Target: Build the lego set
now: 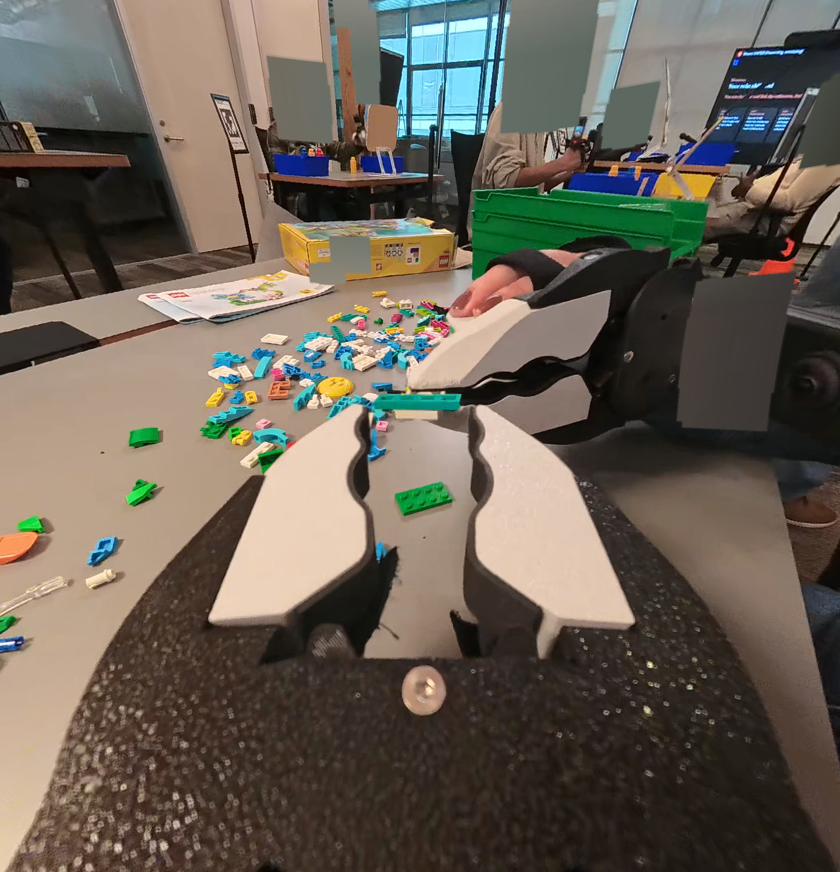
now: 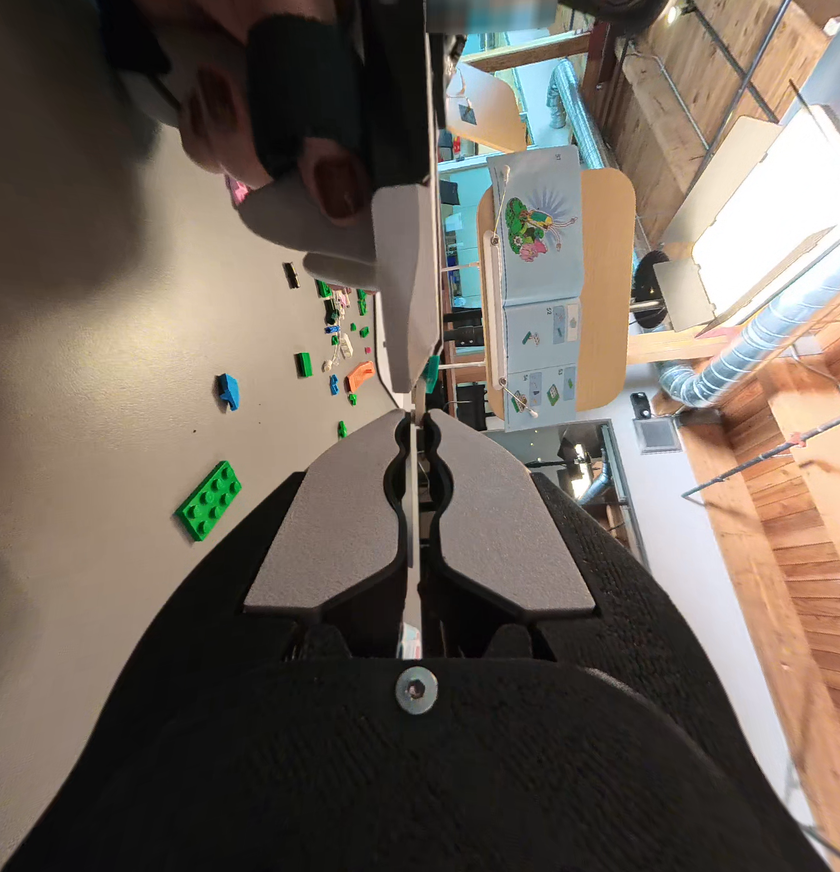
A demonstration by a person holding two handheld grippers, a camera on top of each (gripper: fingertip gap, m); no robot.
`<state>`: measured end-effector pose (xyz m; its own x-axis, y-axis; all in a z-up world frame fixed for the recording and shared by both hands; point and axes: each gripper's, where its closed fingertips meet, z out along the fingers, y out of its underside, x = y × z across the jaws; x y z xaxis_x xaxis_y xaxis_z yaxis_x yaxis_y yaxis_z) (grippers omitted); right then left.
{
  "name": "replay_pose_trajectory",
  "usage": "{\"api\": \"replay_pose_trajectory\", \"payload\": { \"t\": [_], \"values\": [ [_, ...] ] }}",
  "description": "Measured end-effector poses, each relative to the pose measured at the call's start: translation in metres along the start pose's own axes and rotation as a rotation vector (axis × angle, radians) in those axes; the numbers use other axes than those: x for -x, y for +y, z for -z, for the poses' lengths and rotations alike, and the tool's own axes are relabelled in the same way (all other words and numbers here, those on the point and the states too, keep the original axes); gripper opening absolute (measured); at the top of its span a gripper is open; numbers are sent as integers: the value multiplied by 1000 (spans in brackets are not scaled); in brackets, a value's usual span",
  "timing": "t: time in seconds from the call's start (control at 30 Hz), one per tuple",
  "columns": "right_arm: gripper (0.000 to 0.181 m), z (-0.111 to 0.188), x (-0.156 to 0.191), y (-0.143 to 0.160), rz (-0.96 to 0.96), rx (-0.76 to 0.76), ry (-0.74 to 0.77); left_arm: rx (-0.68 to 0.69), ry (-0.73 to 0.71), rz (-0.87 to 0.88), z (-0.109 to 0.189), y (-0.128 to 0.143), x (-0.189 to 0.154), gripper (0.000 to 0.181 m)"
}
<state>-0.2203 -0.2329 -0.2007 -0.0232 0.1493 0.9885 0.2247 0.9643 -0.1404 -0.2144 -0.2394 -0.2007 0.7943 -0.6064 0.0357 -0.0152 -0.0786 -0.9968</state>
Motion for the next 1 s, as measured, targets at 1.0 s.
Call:
{"api": "replay_pose_trajectory", "payload": {
  "t": [1.0],
  "values": [
    [24,26,87,34,-1269,487,-905,45,21,-58,10,6,7,34]
  ]
}}
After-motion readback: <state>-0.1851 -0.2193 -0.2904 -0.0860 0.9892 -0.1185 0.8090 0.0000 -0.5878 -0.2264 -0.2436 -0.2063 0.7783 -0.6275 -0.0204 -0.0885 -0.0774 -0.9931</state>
